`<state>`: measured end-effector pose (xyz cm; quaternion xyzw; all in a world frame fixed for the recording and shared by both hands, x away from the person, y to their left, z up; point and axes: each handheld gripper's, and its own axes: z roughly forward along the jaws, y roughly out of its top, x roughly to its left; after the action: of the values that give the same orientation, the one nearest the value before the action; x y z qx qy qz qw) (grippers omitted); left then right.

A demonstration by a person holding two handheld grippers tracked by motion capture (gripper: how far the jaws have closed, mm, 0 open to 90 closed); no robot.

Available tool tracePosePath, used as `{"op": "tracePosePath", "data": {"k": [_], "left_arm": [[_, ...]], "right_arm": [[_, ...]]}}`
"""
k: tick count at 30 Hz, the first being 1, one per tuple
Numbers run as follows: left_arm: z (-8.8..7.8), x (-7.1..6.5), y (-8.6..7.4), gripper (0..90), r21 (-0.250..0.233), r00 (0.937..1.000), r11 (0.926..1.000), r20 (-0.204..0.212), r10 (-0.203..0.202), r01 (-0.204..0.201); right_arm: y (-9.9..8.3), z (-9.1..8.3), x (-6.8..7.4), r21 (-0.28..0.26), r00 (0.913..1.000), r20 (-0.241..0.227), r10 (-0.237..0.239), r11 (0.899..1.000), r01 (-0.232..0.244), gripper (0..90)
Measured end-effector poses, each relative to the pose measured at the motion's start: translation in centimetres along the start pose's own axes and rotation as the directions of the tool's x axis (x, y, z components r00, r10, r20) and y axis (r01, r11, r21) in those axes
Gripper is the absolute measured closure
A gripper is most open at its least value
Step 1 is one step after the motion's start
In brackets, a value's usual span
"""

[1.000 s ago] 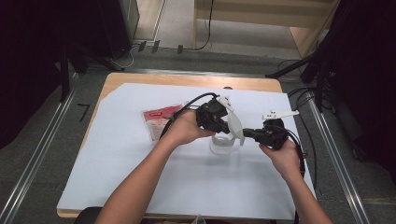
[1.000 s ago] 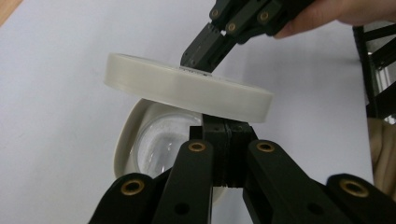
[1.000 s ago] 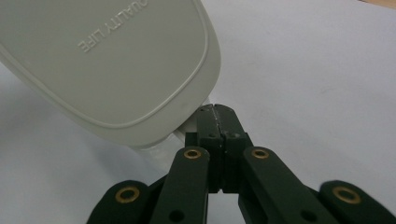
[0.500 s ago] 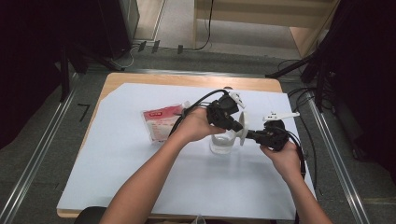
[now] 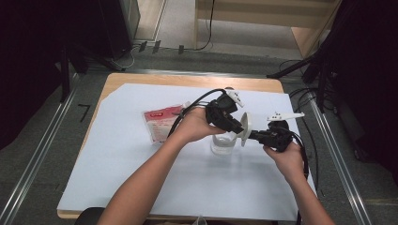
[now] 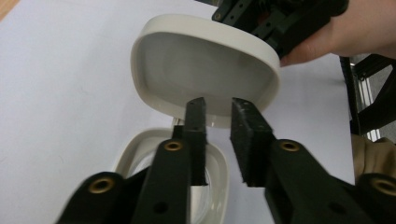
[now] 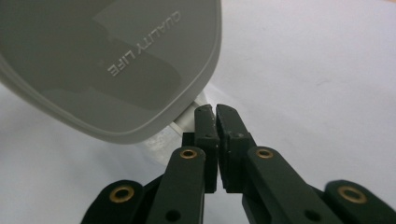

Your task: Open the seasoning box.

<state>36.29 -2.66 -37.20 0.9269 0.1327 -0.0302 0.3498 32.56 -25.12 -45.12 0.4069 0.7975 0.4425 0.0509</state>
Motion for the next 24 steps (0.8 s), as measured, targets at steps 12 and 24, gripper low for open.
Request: {"op": "tracePosePath", "data": {"k": [12, 24], "left_arm": [[-3.0, -1.5, -1.8, 57.8, -0.065, 0.9987, 0.9968, 0.019, -0.046, 0.047], [-5.4, -2.0, -5.5, 45.0, -0.080, 0.9948, 0.9930, -0.048, -0.090, 0.086]], "right_arm": [[-1.4, -2.9, 0.2, -0.051, 0.9998, 0.013, -0.017, 0.999, 0.017, 70.4], [-2.4, -3.5, 1.4, -0.075, 0.9984, 0.036, -0.043, 0.996, 0.046, 45.8]]}}
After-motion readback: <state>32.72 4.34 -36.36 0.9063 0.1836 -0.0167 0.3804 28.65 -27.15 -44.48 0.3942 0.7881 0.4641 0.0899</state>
